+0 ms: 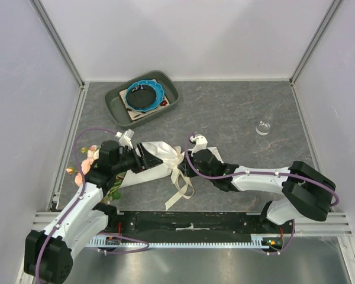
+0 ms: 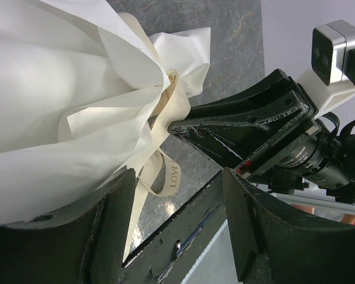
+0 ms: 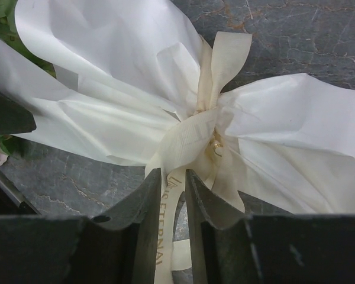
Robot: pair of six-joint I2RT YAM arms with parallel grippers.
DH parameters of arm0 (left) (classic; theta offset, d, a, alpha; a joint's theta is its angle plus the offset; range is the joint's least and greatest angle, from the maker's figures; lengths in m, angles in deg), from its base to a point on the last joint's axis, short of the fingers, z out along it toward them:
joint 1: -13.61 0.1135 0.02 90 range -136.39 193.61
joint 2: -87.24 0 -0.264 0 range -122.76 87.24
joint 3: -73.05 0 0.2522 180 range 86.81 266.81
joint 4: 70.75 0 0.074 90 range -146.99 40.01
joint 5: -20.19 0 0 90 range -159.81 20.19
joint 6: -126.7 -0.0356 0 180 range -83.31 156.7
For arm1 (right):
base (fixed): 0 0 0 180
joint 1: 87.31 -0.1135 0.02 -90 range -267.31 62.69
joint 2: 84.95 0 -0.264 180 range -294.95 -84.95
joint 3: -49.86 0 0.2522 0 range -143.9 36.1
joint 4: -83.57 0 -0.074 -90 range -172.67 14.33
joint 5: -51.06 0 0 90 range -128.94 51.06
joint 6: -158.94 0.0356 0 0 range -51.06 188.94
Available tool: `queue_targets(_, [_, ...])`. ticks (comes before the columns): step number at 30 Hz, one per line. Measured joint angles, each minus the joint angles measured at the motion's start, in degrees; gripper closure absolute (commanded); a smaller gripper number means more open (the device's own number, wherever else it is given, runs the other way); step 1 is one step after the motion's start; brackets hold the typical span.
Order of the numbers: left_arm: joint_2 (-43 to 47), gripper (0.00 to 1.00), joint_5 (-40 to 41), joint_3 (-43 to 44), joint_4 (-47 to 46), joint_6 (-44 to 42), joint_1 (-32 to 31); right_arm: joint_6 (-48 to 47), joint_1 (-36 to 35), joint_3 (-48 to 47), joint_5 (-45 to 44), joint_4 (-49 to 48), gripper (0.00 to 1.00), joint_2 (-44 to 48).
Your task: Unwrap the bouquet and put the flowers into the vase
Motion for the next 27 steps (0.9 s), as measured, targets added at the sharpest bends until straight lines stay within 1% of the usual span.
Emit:
queue_targets(1, [0.0,0.32,-0.02,0.0,0.0,0.0,0.0,-0.04,0.0,-0.07,0.0,-0.04,0.68,0.0])
queue_targets(2, [0.0,0.32,-0.04,0.0,0.0,0.02,0.0,-0.15,-0.02,-0.09,0.0,-0.07,0.64,0.02])
queue_targets(3, [0.0,0.32,-0.11,0.0,0.0,0.04,0.0,-0.26,-0.02,-0.11,-0.02,-0.07,0.57,0.04])
queue_targets(5, [0.02,0.32,-0.22,0.0,0.0,0.04,0.0,-0.61,-0.04,-0.2,-0.24,0.31,0.56,0.15])
queue_targets(9, [0.11,0.32,-0.96,0.0,0.0,0.07,0.0,-1.88,-0.28,-0.74,-0.55,2.21,0.65,1.4])
queue_targets(12, [0.11,0.32,-1.05,-0.04,-0.02,0.09,0.0,-2.51,-0.39,-1.27,-0.35,1.9,0.69,1.68])
queue_targets(14, [0.04,0.33,-1.09,-0.15,-0.04,0.11,0.0,-2.56,-0.39,-1.4,-0.22,1.66,0.68,1.6])
queue_targets(16, [-0.22,0.33,-1.29,-0.2,-0.07,0.17,0.0,-2.51,-0.39,-1.55,-0.02,0.68,0.64,0.94])
queue_targets(20, [-0.28,0.34,-1.46,-0.55,-0.07,0.55,0.0,-2.43,-0.39,-1.84,0.28,-0.37,0.64,-0.98])
queue_targets(23, [-0.26,0.38,-1.51,-0.74,-0.02,0.85,0.0,-2.43,-0.39,-1.84,0.46,-0.52,0.67,-2.1])
queue_targets(24, [-0.26,0.42,-1.53,-0.76,-0.04,0.96,0.0,-2.45,-0.39,-1.84,0.5,-0.55,0.68,-2.38])
queue_targets(25, [-0.26,0.44,-1.6,-0.76,-0.04,1.03,0.0,-2.47,-0.39,-1.84,0.57,-0.59,0.7,-2.56])
queue_targets(26, [-0.26,0.45,-1.88,-0.76,-0.07,1.11,0.0,-2.49,-0.39,-1.84,0.59,-0.63,0.78,-2.69])
queue_targets(27, [-0.26,0.45,-2.54,-0.76,-0.13,1.27,0.0,-2.54,-0.39,-1.84,0.57,-0.63,0.81,-2.71])
